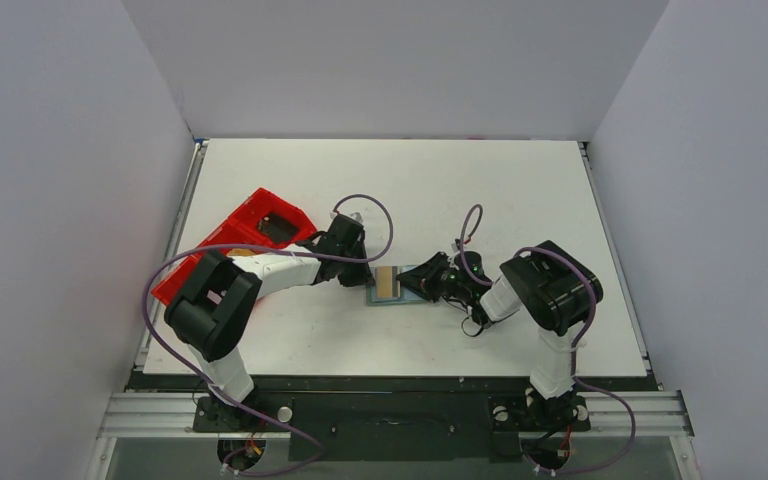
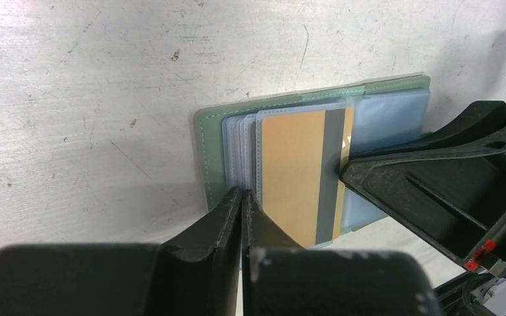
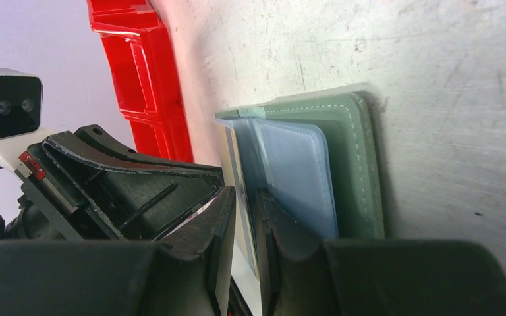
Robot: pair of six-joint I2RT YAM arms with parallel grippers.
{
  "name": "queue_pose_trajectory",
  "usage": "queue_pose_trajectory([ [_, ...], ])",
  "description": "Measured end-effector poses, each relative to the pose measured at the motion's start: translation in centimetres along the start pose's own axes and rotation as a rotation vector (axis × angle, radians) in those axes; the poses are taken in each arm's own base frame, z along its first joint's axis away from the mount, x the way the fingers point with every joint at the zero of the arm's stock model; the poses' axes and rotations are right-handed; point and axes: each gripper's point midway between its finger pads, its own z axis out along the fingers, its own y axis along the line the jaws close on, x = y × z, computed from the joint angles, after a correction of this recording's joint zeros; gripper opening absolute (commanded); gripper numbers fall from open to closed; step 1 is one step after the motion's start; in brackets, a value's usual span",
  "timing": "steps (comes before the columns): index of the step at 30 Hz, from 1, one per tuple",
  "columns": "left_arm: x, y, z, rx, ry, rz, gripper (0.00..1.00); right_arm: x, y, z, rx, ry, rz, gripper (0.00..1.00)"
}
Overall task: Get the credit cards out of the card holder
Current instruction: Remove the credit card from the card holder.
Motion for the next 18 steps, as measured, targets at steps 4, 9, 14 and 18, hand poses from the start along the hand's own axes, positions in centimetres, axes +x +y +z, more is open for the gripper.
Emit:
queue_pose_trajectory([
  [4, 0.04, -0.08, 0.02, 0.002, 0.001, -0.004, 0.0, -0.08, -0.04, -0.13, -0.003, -0.004, 0.003, 0.12],
  [9, 0.06, -0.16, 0.05, 0.006, 0.002, -0.006, 0.0, 0.01, -0.24, -0.35, -0.003, -0.005, 0.008, 0.1],
  [14, 0.08, -0.21, 0.08, 0.008, 0.003, -0.005, 0.0, 0.01, -0.3, -0.38, -0.002, -0.005, 0.012, 0.02],
  [18, 0.07, -0.23, 0.08, 0.008, 0.003, -0.005, 0.0, 0.0, -0.29, -0.38, -0.003, -0.005, 0.012, 0.0],
])
